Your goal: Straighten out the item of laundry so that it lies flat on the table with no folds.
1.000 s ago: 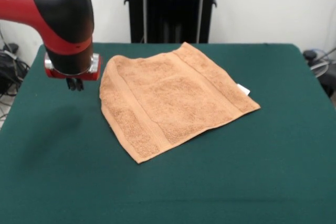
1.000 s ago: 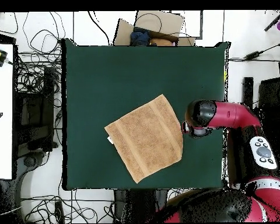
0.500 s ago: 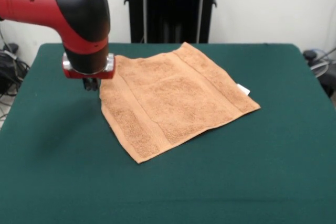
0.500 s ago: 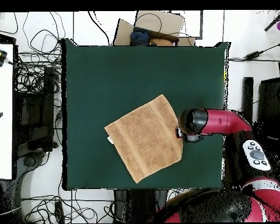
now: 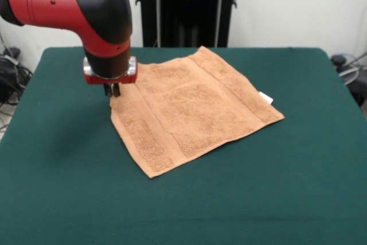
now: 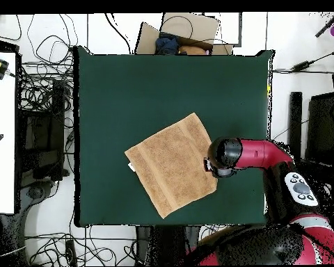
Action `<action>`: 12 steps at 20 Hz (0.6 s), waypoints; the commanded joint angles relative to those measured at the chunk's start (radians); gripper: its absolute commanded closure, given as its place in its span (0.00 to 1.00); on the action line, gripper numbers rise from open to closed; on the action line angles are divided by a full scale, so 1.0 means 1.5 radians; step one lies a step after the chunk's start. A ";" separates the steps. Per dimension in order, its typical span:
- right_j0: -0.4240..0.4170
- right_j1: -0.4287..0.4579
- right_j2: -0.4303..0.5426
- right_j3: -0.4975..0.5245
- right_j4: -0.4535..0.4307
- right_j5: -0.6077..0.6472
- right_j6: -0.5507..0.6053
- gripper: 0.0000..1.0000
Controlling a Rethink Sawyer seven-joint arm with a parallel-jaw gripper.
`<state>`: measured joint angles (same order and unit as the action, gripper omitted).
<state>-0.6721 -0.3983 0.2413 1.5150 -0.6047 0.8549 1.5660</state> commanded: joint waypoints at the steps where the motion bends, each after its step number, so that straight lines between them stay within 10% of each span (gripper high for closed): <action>1: -0.009 0.038 0.000 0.053 -0.005 -0.061 0.030 1.00; 5: -0.025 0.051 -0.002 0.050 -0.023 -0.114 0.029 1.00; 6: -0.025 0.051 -0.005 0.050 -0.025 -0.119 0.031 0.00; 12: -0.032 0.052 -0.003 0.058 -0.008 -0.108 0.032 0.00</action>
<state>-0.7136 -0.3968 0.2312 1.5311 -0.6010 0.7855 1.5660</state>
